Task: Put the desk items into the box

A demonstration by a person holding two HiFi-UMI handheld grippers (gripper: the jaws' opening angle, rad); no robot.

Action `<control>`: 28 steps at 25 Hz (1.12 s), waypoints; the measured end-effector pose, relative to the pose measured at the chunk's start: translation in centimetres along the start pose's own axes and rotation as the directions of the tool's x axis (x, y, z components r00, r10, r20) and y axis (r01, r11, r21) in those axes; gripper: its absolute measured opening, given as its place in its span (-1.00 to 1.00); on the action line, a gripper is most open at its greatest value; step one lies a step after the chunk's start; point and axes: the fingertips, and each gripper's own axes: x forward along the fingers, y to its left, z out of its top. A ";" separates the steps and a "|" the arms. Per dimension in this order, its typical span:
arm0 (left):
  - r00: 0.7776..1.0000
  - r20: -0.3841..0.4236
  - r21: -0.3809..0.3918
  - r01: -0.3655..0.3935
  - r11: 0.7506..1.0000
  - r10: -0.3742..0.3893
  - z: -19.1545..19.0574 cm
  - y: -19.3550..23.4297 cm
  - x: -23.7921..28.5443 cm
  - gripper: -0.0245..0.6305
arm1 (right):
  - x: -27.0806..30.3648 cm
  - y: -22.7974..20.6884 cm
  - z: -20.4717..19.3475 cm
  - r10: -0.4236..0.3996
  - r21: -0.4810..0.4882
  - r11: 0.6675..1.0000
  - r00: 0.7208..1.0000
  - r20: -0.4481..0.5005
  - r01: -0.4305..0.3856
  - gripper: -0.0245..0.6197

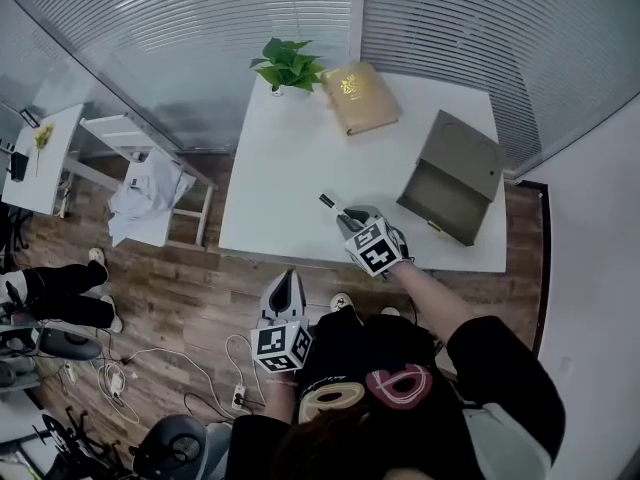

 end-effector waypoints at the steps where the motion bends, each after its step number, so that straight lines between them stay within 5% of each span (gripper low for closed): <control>1: 1.000 0.001 0.002 0.008 1.000 -0.008 0.0 -0.3 0.1 -0.87 | -0.4 0.0 0.0 -0.001 0.005 1.000 1.000 0.006 0.001 -0.69; 28: 0.987 0.002 0.058 0.157 0.986 -0.158 0.5 -8.0 2.6 -0.87 | -9.4 -3.7 -1.6 -0.107 0.024 0.994 0.992 0.060 0.106 -0.70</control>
